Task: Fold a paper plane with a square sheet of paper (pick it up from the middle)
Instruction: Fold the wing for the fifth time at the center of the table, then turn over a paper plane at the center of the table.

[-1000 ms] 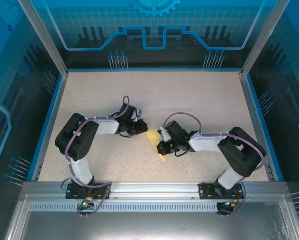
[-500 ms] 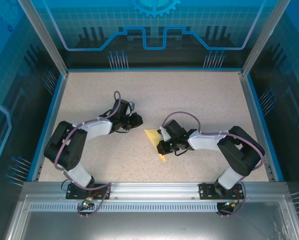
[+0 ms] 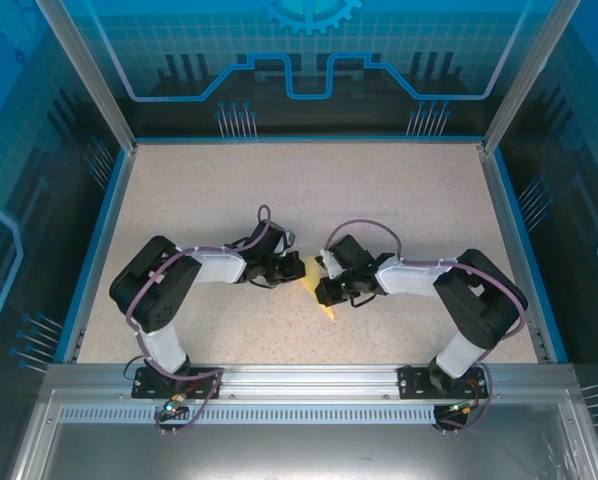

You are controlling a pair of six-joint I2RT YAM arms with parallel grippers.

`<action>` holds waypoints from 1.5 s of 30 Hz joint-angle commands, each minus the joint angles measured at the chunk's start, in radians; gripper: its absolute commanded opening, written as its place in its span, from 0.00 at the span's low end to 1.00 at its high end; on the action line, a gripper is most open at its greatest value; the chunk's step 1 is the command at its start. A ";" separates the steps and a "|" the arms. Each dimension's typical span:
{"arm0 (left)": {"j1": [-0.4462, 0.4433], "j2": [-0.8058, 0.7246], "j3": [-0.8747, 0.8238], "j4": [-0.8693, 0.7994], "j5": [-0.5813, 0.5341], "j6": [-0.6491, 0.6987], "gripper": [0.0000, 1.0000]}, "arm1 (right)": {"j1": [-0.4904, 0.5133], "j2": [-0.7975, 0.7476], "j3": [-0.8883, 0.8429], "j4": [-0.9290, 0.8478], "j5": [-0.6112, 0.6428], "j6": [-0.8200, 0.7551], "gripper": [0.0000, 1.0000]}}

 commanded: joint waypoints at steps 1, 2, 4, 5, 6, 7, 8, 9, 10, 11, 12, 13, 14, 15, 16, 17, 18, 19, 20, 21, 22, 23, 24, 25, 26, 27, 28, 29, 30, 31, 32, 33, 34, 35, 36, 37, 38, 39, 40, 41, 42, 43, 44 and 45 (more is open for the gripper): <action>-0.003 0.028 0.004 0.016 0.012 -0.010 0.04 | -0.013 -0.032 0.003 -0.026 0.001 -0.029 0.00; -0.003 0.033 0.006 0.011 0.010 -0.009 0.04 | -0.013 -0.035 0.009 -0.022 0.000 -0.030 0.00; -0.002 0.039 0.011 -0.004 -0.002 -0.007 0.03 | -0.010 -0.033 0.030 -0.015 -0.006 -0.033 0.00; -0.003 0.042 0.012 -0.016 -0.009 -0.004 0.03 | -0.008 -0.027 0.043 -0.013 -0.005 -0.032 0.01; -0.003 0.042 0.014 -0.025 -0.016 -0.002 0.03 | -0.007 -0.020 0.052 -0.012 -0.003 -0.033 0.01; -0.003 0.045 0.016 -0.038 -0.024 -0.001 0.02 | -0.006 -0.009 0.066 -0.010 0.003 -0.028 0.01; -0.003 0.047 0.019 -0.051 -0.033 0.002 0.02 | -0.006 0.006 0.080 -0.006 0.011 -0.024 0.01; -0.003 0.049 0.019 -0.058 -0.037 0.002 0.02 | -0.006 0.019 0.086 0.003 0.013 -0.022 0.01; -0.003 0.051 0.019 -0.063 -0.042 0.003 0.02 | -0.006 0.037 0.092 0.012 0.018 -0.016 0.01; -0.004 0.054 0.020 -0.068 -0.047 0.001 0.01 | -0.006 0.055 0.097 0.021 0.021 -0.012 0.00; -0.004 0.056 0.021 -0.076 -0.050 0.000 0.01 | -0.006 0.070 0.100 0.027 0.017 -0.009 0.00; -0.006 0.059 0.024 -0.087 -0.058 -0.002 0.00 | -0.003 0.082 0.102 0.034 0.013 -0.006 0.00; -0.006 0.063 0.028 -0.101 -0.067 -0.005 0.00 | -0.001 0.093 0.100 0.039 0.007 -0.007 0.00; -0.007 0.066 0.032 -0.113 -0.076 -0.007 0.00 | 0.001 0.099 0.097 0.038 0.006 -0.007 0.00; -0.008 0.072 0.035 -0.122 -0.084 -0.010 0.00 | 0.004 0.106 0.094 0.034 0.007 -0.007 0.00; -0.010 0.074 0.035 -0.129 -0.091 -0.015 0.00 | 0.005 0.106 0.084 0.030 0.005 -0.008 0.00; -0.011 0.077 0.037 -0.137 -0.101 -0.021 0.00 | 0.006 0.104 0.072 0.028 0.002 -0.007 0.00; -0.010 0.080 0.040 -0.148 -0.110 -0.026 0.00 | 0.008 0.094 0.053 0.025 -0.001 -0.007 0.00; -0.011 0.083 0.043 -0.164 -0.125 -0.032 0.00 | 0.010 0.079 0.030 0.025 -0.010 -0.008 0.00; -0.010 0.086 0.046 -0.176 -0.135 -0.037 0.00 | 0.012 0.064 0.004 0.026 -0.016 -0.008 0.00; -0.011 0.089 0.048 -0.187 -0.146 -0.041 0.00 | 0.017 0.045 -0.032 0.026 -0.023 -0.010 0.00; -0.010 0.092 0.049 -0.197 -0.156 -0.047 0.00 | 0.021 0.024 -0.070 0.025 -0.029 -0.011 0.00; -0.010 0.094 0.047 -0.201 -0.163 -0.053 0.00 | 0.029 0.008 -0.092 0.017 -0.032 -0.011 0.00; -0.011 0.096 0.045 -0.206 -0.171 -0.058 0.00 | 0.036 -0.010 -0.119 0.006 -0.037 -0.011 0.00; -0.011 0.100 0.046 -0.212 -0.179 -0.062 0.00 | 0.045 -0.028 -0.142 -0.003 -0.042 -0.007 0.00; -0.010 0.100 0.046 -0.214 -0.182 -0.066 0.00 | 0.054 -0.043 -0.162 -0.009 -0.043 -0.001 0.00; -0.011 0.100 0.044 -0.214 -0.189 -0.069 0.00 | 0.066 -0.060 -0.184 -0.015 -0.044 0.009 0.00; -0.011 0.100 0.042 -0.216 -0.196 -0.074 0.00 | 0.077 -0.080 -0.204 -0.019 -0.045 0.017 0.00; -0.011 0.099 0.041 -0.217 -0.199 -0.076 0.00 | 0.088 -0.094 -0.217 -0.024 -0.042 0.026 0.00; -0.010 0.099 0.042 -0.219 -0.202 -0.078 0.00 | 0.096 -0.110 -0.234 -0.031 -0.035 0.039 0.00; -0.011 0.099 0.041 -0.219 -0.203 -0.079 0.00 | 0.102 -0.127 -0.253 -0.035 -0.029 0.051 0.00; -0.011 0.099 0.042 -0.218 -0.202 -0.079 0.00 | 0.104 -0.142 -0.272 -0.034 -0.026 0.061 0.00; -0.011 0.099 0.044 -0.219 -0.201 -0.079 0.00 | 0.106 -0.161 -0.294 -0.030 -0.024 0.074 0.00; -0.011 0.099 0.045 -0.220 -0.200 -0.079 0.00 | 0.107 -0.179 -0.317 -0.027 -0.022 0.083 0.00; -0.010 0.097 0.047 -0.220 -0.198 -0.080 0.00 | 0.106 -0.194 -0.334 -0.028 -0.018 0.091 0.00; -0.011 0.096 0.048 -0.220 -0.196 -0.078 0.00 | 0.107 -0.214 -0.351 -0.024 -0.014 0.103 0.00; -0.010 0.094 0.050 -0.220 -0.195 -0.075 0.00 | 0.107 -0.232 -0.362 -0.019 -0.018 0.108 0.00; -0.011 0.092 0.053 -0.220 -0.191 -0.072 0.00 | 0.106 -0.248 -0.365 -0.024 -0.009 0.112 0.00; -0.010 0.090 0.057 -0.218 -0.186 -0.069 0.00 | 0.107 -0.267 -0.360 -0.040 0.012 0.113 0.00; -0.011 0.087 0.063 -0.218 -0.180 -0.064 0.00 | 0.104 -0.282 -0.350 -0.053 0.027 0.110 0.00; -0.012 0.084 0.070 -0.218 -0.170 -0.057 0.00 | 0.101 -0.305 -0.334 -0.065 0.042 0.109 0.00; -0.011 0.077 0.081 -0.220 -0.160 -0.049 0.00 | 0.093 -0.327 -0.319 -0.078 0.060 0.113 0.00; -0.013 0.068 0.094 -0.224 -0.148 -0.039 0.00 | 0.086 -0.346 -0.302 -0.082 0.072 0.117 0.00; -0.017 0.056 0.110 -0.237 -0.139 -0.030 0.01 | 0.075 -0.373 -0.284 -0.085 0.087 0.123 0.00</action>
